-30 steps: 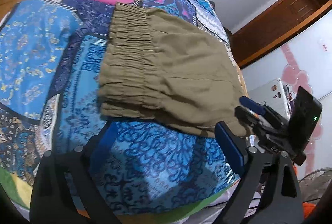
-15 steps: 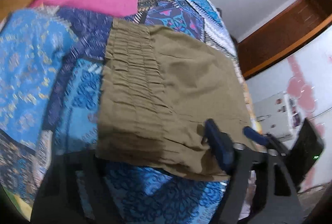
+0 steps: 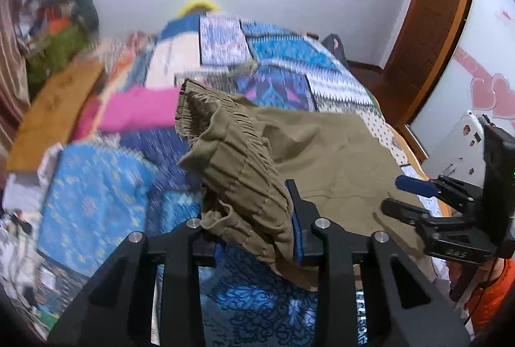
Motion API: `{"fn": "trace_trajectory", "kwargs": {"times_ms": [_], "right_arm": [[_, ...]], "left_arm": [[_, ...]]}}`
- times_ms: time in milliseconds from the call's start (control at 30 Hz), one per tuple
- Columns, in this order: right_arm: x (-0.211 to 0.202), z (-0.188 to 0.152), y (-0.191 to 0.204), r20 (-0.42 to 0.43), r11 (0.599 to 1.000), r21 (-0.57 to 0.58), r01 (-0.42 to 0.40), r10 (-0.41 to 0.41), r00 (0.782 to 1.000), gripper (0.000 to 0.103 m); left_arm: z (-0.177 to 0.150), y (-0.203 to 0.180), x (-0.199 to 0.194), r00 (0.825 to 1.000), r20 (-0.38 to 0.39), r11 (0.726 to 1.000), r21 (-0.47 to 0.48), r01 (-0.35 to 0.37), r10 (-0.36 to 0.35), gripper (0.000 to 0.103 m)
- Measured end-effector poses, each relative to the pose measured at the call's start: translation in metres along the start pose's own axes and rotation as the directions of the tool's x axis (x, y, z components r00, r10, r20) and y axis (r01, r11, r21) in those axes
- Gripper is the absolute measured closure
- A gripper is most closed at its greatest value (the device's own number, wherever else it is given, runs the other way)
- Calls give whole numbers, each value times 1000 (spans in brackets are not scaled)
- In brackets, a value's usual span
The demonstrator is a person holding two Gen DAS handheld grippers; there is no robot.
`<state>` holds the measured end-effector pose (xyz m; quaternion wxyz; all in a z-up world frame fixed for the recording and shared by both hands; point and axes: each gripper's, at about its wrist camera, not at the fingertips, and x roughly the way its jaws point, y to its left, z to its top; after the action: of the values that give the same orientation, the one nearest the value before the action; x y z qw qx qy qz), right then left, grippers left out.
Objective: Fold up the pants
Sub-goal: 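Grasp the olive pants waistband edge with the left tool, then lift the waistband with the left tool and fold it over toward the leg hems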
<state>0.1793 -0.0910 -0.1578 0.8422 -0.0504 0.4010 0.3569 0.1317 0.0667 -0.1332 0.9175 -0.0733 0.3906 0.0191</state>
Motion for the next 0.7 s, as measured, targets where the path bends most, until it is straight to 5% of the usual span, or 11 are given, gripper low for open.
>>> {"fn": "trace_trajectory", "kwargs": {"times_ms": [267, 467, 700], "right_arm": [[36, -5, 41, -113, 991, -94, -90, 79, 990, 51], [31, -9, 43, -110, 986, -95, -136, 126, 986, 51], [-16, -28, 4, -38, 999, -47, -24, 22, 999, 51]], "left_arm": [[10, -18, -42, 989, 138, 991, 110, -75, 59, 75], [10, -49, -46, 979, 186, 968, 218, -125, 84, 75], [19, -71, -43, 983, 178, 963, 255, -84, 38, 75]]}}
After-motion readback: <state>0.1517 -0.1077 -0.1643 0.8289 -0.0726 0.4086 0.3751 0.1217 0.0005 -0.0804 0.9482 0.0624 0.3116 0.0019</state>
